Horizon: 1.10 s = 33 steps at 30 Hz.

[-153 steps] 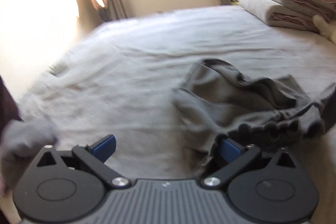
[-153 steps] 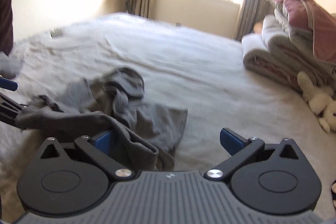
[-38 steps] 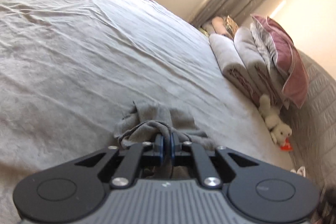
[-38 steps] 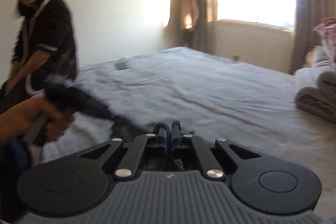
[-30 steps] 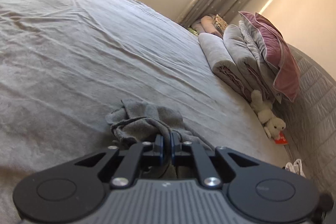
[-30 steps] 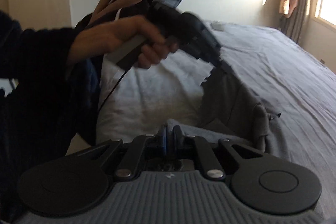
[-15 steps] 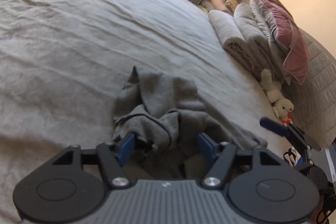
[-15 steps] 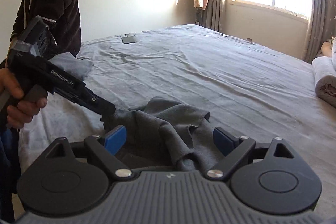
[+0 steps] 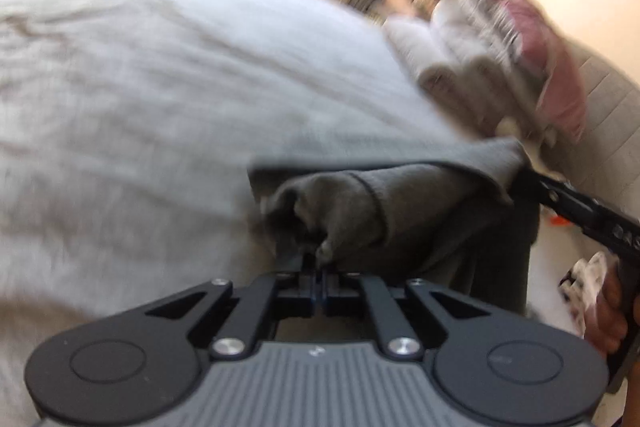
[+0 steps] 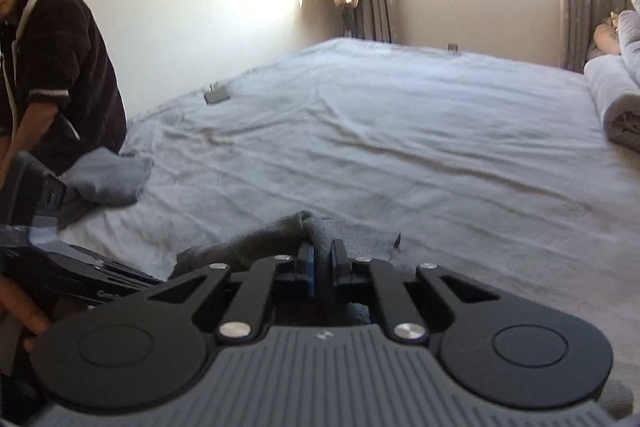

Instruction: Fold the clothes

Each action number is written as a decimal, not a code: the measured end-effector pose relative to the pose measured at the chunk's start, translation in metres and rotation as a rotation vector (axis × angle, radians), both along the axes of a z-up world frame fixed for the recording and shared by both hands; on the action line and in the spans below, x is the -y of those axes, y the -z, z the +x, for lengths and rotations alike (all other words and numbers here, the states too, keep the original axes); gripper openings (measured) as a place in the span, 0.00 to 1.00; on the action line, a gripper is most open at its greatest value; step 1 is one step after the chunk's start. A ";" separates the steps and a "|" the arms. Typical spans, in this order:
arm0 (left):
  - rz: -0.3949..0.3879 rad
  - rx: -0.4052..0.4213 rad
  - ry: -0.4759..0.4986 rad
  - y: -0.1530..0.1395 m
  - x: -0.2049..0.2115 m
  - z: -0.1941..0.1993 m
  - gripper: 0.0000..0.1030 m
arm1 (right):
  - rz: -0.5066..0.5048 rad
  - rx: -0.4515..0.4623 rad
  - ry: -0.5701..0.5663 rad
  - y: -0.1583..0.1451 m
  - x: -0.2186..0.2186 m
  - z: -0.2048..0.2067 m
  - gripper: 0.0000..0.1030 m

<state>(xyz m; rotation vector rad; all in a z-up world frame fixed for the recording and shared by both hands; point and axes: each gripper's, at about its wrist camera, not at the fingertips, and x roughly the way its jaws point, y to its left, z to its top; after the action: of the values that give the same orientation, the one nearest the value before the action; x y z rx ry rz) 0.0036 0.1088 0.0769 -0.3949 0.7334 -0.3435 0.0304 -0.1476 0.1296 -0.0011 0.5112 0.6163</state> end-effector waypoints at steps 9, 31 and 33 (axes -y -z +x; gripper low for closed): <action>-0.111 0.244 0.047 -0.050 -0.008 -0.021 0.02 | 0.238 0.015 -0.010 -0.046 0.052 -0.061 0.10; -0.160 -0.156 0.086 0.031 0.025 0.013 0.70 | 0.114 -0.117 0.044 0.027 0.033 -0.029 0.43; -0.152 -0.157 0.095 0.036 0.033 0.014 0.44 | 0.078 -0.082 0.068 0.026 0.032 -0.027 0.34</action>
<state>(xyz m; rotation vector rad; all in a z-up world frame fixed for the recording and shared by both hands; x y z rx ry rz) 0.0178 0.0759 0.0406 -0.5361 0.8843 -0.4626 0.0033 -0.1793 0.1038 0.1151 0.5637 0.5711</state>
